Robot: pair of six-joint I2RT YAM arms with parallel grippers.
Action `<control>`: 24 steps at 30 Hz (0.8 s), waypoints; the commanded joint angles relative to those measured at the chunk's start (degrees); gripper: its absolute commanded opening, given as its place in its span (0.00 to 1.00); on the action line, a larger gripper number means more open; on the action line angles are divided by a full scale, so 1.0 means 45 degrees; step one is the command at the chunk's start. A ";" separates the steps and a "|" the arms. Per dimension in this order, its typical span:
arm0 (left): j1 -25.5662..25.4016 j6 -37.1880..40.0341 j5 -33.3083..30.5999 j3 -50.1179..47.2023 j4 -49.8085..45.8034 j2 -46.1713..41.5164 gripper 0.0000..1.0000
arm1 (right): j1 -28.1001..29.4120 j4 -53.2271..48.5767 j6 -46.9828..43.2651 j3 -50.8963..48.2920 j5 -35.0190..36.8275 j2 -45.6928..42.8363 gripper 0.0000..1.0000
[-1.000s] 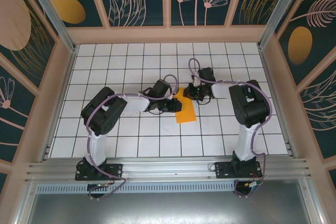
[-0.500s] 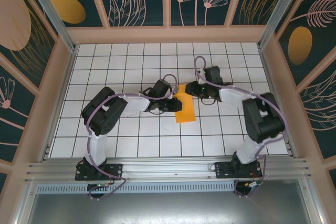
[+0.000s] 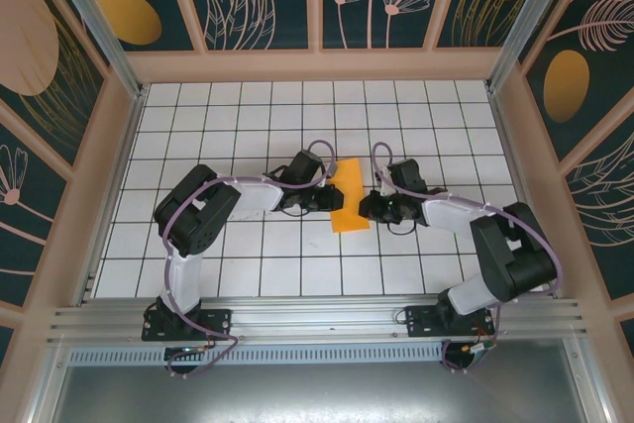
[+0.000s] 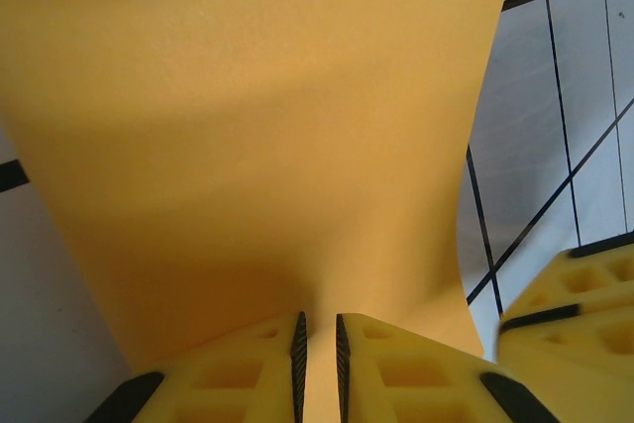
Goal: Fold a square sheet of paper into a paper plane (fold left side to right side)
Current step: Hold the square sheet of paper at the center of the table, then first fold the square sheet of paper in half at the center of the table.
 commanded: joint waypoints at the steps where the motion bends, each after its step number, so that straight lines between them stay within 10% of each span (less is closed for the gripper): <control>1: -0.0045 0.0060 -0.0413 -0.0027 -0.0498 0.0163 0.20 | 0.0208 -0.0067 0.0123 0.0384 -0.0188 0.0579 0.10; 24: 0.0036 -0.0233 -0.1235 0.1271 -0.0578 0.0548 0.25 | 0.0241 -0.2121 -0.0423 0.0812 0.1899 0.1598 0.10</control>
